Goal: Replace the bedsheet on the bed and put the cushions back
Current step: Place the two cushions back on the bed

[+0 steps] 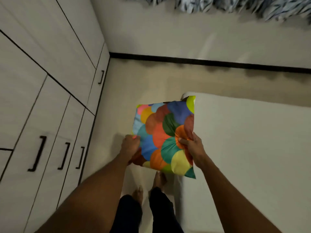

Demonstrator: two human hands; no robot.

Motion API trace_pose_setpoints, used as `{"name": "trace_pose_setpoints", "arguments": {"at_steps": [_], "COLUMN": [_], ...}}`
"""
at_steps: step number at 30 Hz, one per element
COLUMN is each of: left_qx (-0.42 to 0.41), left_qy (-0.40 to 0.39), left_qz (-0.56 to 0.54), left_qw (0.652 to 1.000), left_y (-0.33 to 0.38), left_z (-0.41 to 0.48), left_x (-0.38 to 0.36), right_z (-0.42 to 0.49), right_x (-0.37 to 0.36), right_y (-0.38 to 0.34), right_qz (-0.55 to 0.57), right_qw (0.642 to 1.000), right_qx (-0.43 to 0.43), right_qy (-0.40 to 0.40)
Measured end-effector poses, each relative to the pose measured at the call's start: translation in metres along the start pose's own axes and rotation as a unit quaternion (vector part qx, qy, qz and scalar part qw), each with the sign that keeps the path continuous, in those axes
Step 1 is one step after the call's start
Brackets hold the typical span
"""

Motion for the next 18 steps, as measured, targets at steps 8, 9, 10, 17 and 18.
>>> {"name": "trace_pose_setpoints", "arguments": {"at_steps": [8,9,10,17,18], "left_qx": [-0.049,-0.062,-0.076,-0.150,-0.153], "left_qy": [-0.110,-0.108,-0.109,-0.113,-0.118], "left_qz": [-0.158,-0.165,-0.174,-0.191,-0.189], "left_qw": [0.980,0.978,0.976,0.963,0.963], "left_y": [0.055,0.060,0.063,0.041,0.036], "left_z": [-0.127,-0.149,-0.165,-0.280,-0.291], "left_x": [0.049,0.051,0.052,0.041,0.030], "right_z": [-0.148,-0.170,-0.186,-0.288,-0.299], "right_x": [0.083,0.092,0.098,0.169,0.181], "right_y": [-0.035,-0.033,-0.030,0.022,0.030], "right_qz": [0.045,0.051,0.058,0.022,0.025], "right_qw": [0.997,0.995,0.993,0.978,0.975], "right_qx": [0.060,0.066,0.073,0.138,0.147], "right_qy": [0.029,0.049,0.067,0.154,0.165]}}
Point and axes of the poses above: each hand's wrist, its own z-axis towards the middle knuckle, its own x-axis out of the back of the hand, y = z × x, the point moved 9 cm from there along z, towards the middle knuckle, and after that the axes turned 7 degrees about y, right-handed, at the moved point
